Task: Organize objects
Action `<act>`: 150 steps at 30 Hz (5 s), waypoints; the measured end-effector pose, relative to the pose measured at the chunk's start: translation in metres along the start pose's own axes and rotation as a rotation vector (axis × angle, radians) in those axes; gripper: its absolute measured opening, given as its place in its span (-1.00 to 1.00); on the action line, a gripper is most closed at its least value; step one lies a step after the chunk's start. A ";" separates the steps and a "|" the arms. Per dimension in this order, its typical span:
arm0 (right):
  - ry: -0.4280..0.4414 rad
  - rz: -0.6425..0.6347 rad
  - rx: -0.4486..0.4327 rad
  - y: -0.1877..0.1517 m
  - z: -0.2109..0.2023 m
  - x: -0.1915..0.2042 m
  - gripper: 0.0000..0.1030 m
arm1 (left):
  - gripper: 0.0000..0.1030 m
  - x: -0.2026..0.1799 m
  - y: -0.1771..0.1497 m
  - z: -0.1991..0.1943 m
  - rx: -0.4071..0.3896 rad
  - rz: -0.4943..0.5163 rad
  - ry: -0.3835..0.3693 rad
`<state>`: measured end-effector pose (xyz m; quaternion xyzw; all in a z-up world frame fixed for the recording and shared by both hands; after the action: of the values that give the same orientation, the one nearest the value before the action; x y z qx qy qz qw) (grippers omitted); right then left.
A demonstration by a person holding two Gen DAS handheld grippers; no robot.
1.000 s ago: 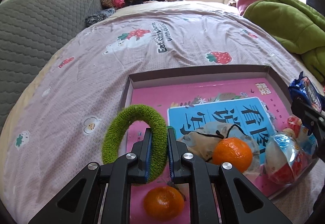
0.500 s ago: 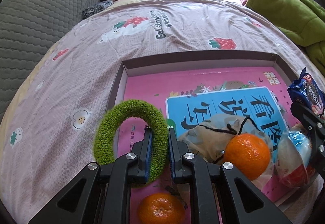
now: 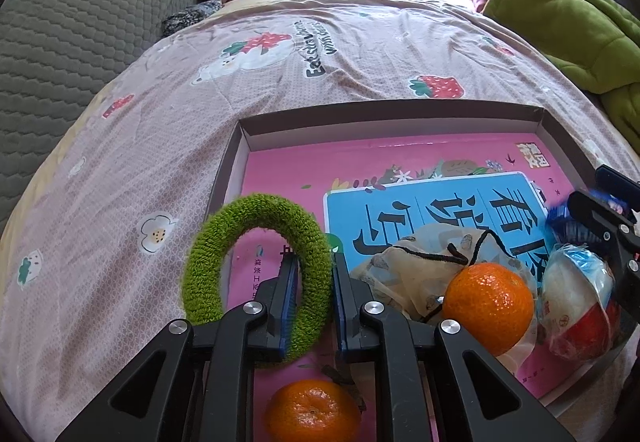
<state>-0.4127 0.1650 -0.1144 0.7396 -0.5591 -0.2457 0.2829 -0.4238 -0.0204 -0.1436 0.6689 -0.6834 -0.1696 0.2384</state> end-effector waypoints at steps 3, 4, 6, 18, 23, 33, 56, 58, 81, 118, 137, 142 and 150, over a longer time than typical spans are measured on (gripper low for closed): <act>0.001 0.003 0.004 0.000 0.000 0.000 0.11 | -0.59 0.001 0.000 0.000 0.001 -0.003 -0.003; 0.002 0.003 0.006 0.000 0.000 0.001 0.11 | -0.59 0.001 0.000 0.000 0.002 -0.003 -0.005; 0.002 0.008 0.008 0.000 -0.001 -0.001 0.11 | -0.57 0.002 0.001 -0.001 0.002 -0.006 -0.006; 0.005 0.042 -0.043 0.012 -0.019 -0.005 0.11 | -0.05 0.003 0.003 -0.011 -0.003 -0.015 -0.018; 0.011 0.042 -0.053 0.014 -0.026 -0.003 0.11 | -0.03 0.005 0.001 -0.016 -0.001 -0.020 -0.019; 0.028 0.039 -0.062 0.016 -0.035 0.004 0.11 | 0.16 0.009 0.005 -0.037 -0.010 -0.022 -0.027; 0.059 0.038 -0.141 0.025 -0.098 0.024 0.13 | 0.30 0.008 0.004 -0.118 -0.102 -0.026 -0.042; 0.064 0.042 -0.152 0.026 -0.107 0.025 0.18 | 0.30 0.007 0.003 -0.127 -0.117 -0.025 -0.046; 0.074 0.090 -0.258 0.020 -0.197 0.022 0.43 | 0.43 0.007 -0.017 -0.208 -0.222 -0.046 -0.076; 0.025 0.080 -0.157 -0.087 -0.218 0.045 0.44 | 0.44 0.012 -0.134 -0.226 -0.230 -0.091 -0.036; -0.019 0.109 -0.075 -0.138 -0.193 0.042 0.44 | 0.44 -0.007 -0.175 -0.205 -0.193 -0.051 -0.056; -0.021 0.110 -0.053 -0.144 -0.186 0.040 0.44 | 0.44 -0.010 -0.179 -0.201 -0.189 -0.042 -0.065; -0.014 0.108 -0.052 -0.147 -0.185 0.042 0.44 | 0.44 -0.007 -0.182 -0.195 -0.185 -0.054 -0.061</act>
<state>-0.1747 0.1832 -0.0851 0.6991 -0.5934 -0.2497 0.3112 -0.1647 -0.0052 -0.0830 0.6567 -0.6534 -0.2585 0.2737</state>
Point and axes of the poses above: each gripper's, at about its wrist camera, not at the fingertips, and z roughly the way its jaws point, x to its left, y to its top, the point moved 10 cm from there along z, roughly the way its jaws point, and after that the axes turned 3 degrees about x, right-handed, at the moved point
